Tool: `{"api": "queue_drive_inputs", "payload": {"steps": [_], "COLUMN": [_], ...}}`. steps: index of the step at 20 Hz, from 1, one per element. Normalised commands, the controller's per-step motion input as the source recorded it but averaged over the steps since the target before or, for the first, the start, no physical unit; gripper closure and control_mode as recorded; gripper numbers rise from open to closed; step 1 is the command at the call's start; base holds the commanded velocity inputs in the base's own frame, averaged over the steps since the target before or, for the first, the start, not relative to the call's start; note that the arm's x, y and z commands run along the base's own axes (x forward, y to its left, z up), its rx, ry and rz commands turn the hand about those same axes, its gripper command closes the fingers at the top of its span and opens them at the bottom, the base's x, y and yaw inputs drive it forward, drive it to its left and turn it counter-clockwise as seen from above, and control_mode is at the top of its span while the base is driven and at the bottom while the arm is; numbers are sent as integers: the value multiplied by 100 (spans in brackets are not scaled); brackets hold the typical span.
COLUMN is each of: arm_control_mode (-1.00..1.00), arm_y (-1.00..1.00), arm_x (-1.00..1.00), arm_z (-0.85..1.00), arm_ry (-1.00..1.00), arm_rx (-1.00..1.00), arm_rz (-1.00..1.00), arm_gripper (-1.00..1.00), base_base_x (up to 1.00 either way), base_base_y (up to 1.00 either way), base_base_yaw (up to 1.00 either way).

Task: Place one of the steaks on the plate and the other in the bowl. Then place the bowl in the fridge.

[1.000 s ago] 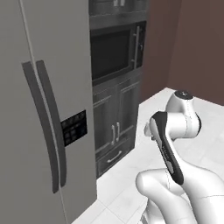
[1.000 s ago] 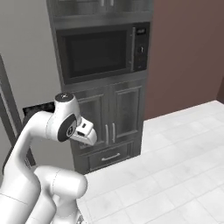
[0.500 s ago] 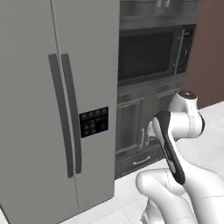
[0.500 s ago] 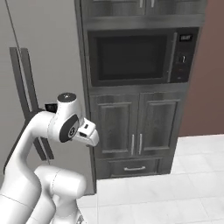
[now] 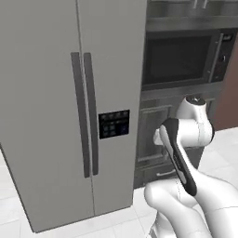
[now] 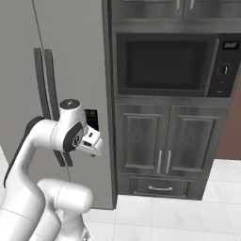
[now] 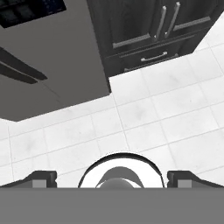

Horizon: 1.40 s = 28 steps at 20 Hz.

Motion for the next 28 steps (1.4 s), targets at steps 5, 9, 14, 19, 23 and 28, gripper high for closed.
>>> {"api": "queue_drive_inputs", "payload": {"steps": [5,9,14,19,23,28], "arm_control_mode": [100,100,100,100,100,100], "arm_y": [0,0,0,0,0,0], "arm_x": [0,0,0,0,0,0], "arm_z": [0,0,0,0,0,0], "arm_ry": [0,0,0,0,0,0], "arm_rx": [0,0,0,0,0,0], "arm_rz": [0,0,0,0,0,0], "arm_gripper": [-100,-100,-100,-100,-100,-100], "base_base_x": [-37,-22,0,0,0,-3], "base_base_y": [42,43,50,49,33,3], "base_base_yaw": [12,14,8,13,27,15]}}
